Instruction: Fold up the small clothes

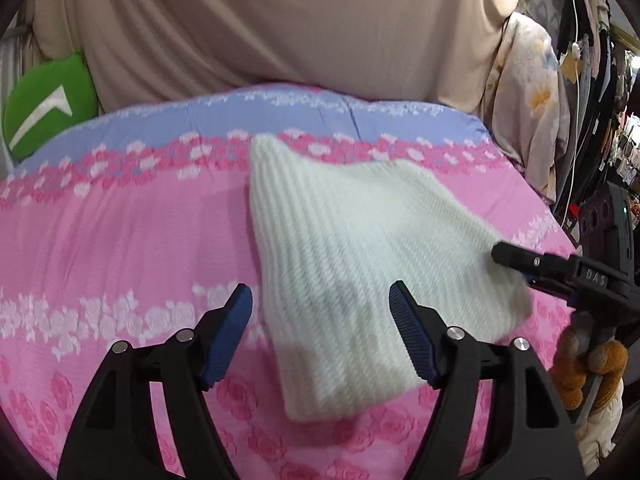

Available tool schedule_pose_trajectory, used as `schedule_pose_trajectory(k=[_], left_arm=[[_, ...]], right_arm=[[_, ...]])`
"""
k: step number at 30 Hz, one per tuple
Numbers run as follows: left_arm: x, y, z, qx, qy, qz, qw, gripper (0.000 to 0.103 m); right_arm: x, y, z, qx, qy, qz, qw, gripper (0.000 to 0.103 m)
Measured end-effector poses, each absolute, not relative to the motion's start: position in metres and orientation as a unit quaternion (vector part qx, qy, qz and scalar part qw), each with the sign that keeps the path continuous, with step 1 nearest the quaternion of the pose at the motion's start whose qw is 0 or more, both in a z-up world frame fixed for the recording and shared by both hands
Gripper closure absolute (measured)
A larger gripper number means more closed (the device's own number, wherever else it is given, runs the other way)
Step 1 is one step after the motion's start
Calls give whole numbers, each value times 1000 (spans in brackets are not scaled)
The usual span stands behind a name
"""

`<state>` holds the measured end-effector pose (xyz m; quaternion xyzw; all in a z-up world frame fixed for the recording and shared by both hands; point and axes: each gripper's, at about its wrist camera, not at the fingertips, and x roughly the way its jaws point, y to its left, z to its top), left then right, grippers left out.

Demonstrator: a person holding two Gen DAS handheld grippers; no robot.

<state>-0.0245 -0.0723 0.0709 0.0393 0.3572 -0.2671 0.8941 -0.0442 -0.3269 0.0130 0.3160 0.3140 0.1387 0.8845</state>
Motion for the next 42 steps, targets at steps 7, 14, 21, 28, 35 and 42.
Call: schedule_pose_trajectory(k=[7, 14, 21, 28, 35, 42], left_arm=[[6, -107, 55, 48, 378, -256, 888, 34], [18, -113, 44, 53, 386, -232, 891, 32], [27, -119, 24, 61, 401, -210, 889, 24], [26, -122, 23, 63, 400, -203, 892, 24], [25, -118, 23, 56, 406, -202, 889, 24], [1, -102, 33, 62, 407, -213, 886, 25]], right_arm=[[11, -328, -10, 297, 359, 124, 876, 63], [-19, -328, 36, 230, 279, 100, 927, 83], [-14, -353, 4, 295, 312, 69, 901, 73], [-34, -296, 66, 173, 279, 115, 938, 73], [-4, -265, 4, 110, 366, 96, 919, 78], [4, -267, 69, 114, 316, 125, 933, 76]])
